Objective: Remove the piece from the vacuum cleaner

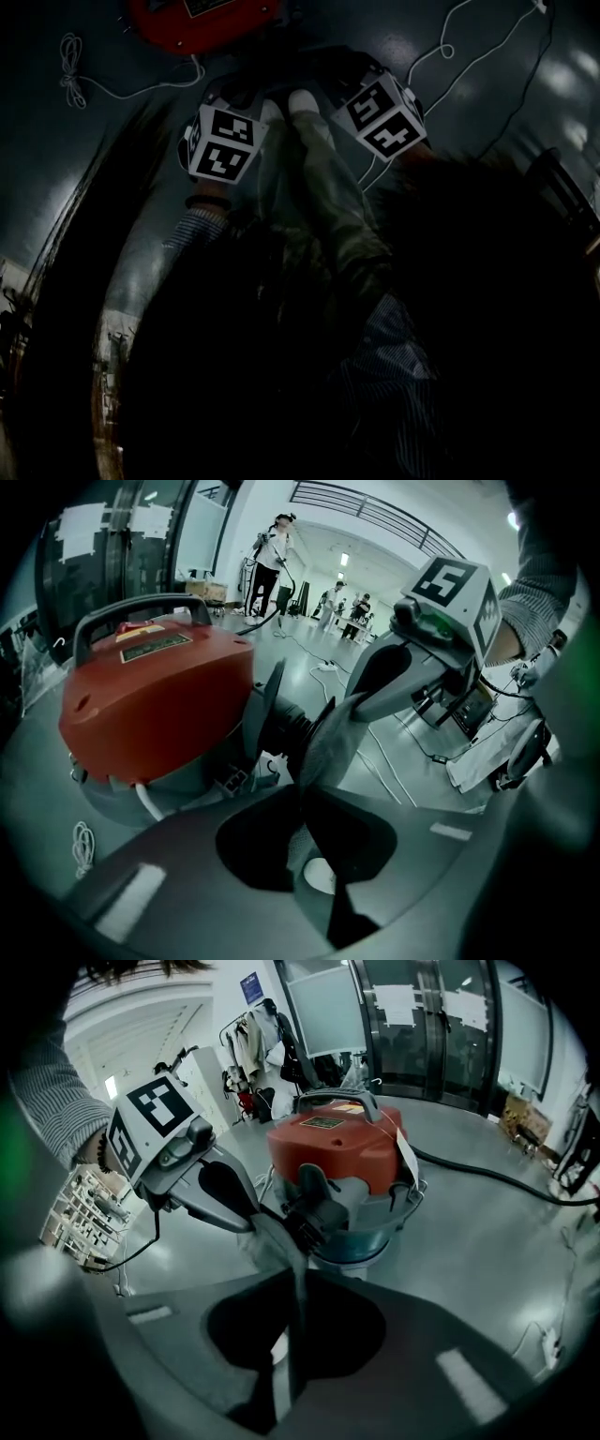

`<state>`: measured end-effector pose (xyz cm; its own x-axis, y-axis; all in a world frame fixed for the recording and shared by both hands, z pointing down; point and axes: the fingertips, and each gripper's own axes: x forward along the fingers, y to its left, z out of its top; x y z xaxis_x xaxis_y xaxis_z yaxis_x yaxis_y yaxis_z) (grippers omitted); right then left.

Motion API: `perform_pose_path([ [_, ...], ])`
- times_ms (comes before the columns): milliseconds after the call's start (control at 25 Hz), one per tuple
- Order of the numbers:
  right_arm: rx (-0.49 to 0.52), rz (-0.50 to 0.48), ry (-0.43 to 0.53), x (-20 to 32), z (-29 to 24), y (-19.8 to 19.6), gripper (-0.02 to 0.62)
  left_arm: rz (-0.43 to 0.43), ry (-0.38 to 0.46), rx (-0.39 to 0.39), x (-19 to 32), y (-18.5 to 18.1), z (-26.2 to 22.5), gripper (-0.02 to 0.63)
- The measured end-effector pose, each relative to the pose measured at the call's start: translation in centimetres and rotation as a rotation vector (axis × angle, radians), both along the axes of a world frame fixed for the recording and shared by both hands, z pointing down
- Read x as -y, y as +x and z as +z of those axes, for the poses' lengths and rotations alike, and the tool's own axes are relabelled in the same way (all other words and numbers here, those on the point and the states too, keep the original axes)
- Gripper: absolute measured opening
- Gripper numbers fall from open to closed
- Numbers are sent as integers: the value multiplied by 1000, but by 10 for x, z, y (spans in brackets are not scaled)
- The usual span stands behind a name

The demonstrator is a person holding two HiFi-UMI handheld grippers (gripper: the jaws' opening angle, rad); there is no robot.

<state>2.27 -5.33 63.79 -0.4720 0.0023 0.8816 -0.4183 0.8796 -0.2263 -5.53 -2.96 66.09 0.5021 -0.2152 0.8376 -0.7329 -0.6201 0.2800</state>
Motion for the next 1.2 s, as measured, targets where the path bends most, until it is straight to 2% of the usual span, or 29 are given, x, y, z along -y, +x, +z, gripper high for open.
perform_pose_path([
  [160, -8, -14, -14, -3, -6, 0, 20, 17, -5, 13, -2, 1, -4, 26],
  [320, -7, -23, -40, -12, -15, -4, 20, -8, -33, 11, -8, -2, -10, 24],
  [680, 58, 29, -112, -39, -62, -13, 18, -169, -84, -62, -37, -5, -57, 23],
  [960, 144, 85, -110, -31, -159, -11, 18, -221, -41, -120, -34, -3, -159, 22],
  [1200, 261, 135, -117, -28, -276, -13, 20, -271, 60, -174, -18, -7, -280, 21],
])
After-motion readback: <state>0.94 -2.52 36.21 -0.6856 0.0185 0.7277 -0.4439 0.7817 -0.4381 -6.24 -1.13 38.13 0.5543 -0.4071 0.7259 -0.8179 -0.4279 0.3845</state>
